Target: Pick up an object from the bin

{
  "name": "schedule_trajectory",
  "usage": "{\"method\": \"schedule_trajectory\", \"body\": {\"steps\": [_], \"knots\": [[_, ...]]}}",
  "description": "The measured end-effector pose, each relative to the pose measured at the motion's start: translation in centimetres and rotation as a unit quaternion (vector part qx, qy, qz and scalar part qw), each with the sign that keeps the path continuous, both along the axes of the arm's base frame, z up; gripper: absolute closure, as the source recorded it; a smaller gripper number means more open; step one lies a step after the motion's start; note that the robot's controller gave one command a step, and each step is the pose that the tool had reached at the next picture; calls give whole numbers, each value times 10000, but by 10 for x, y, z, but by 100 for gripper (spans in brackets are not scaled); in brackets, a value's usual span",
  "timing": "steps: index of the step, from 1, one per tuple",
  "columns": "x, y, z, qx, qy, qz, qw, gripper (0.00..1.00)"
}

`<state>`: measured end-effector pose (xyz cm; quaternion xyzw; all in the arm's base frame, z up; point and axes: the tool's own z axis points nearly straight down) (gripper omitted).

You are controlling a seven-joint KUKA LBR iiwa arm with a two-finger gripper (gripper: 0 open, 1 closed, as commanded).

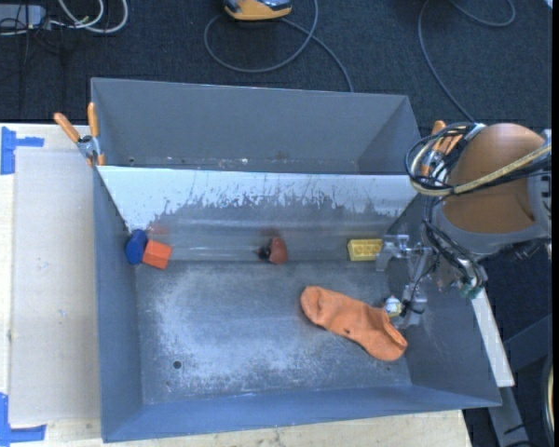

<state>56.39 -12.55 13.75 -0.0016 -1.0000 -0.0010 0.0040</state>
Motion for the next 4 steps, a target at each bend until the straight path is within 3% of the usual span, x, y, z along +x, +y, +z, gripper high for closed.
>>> {"method": "schedule_trajectory", "body": {"steps": [1,2,3,4], "knots": [[2,0,5,-8,-35,19,10000,0],[-13,46,-68,4,14,-446,9990,0],[-9,44,-7,-10,-13,-1204,9927,0],[-10,46,-51,0,-12,-562,9984,0]]}}
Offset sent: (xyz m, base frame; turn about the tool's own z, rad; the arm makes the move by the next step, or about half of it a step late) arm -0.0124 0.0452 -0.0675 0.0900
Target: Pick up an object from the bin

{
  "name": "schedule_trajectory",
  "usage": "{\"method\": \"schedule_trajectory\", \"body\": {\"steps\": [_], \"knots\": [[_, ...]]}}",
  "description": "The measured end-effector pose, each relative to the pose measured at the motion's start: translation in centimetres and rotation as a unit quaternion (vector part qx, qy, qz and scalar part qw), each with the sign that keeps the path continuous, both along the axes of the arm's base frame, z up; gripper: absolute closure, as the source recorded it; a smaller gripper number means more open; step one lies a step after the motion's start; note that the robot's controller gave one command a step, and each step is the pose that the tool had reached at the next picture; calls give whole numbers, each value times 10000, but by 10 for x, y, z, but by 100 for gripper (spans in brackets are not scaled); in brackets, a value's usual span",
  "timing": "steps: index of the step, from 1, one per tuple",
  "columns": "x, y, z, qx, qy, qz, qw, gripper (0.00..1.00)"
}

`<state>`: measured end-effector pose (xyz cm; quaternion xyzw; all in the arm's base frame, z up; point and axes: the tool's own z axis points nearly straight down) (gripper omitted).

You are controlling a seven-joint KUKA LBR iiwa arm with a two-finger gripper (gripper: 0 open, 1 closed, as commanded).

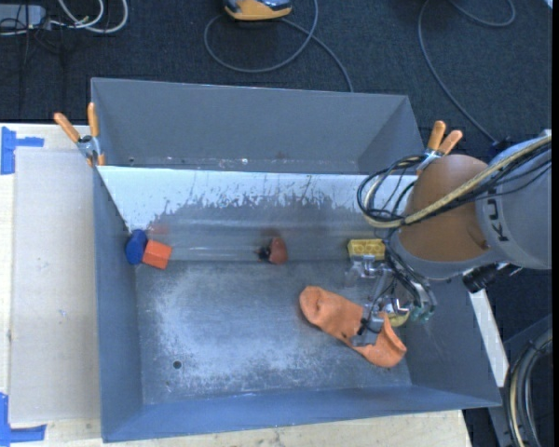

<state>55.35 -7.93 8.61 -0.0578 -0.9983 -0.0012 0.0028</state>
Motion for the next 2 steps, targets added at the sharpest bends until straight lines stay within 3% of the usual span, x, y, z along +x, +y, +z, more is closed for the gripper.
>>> {"method": "schedule_trajectory", "body": {"steps": [1,2], "knots": [[-13,13,-19,-6,21,-935,9956,0],[-6,3,-16,-3,-3,-483,9988,100]]}}
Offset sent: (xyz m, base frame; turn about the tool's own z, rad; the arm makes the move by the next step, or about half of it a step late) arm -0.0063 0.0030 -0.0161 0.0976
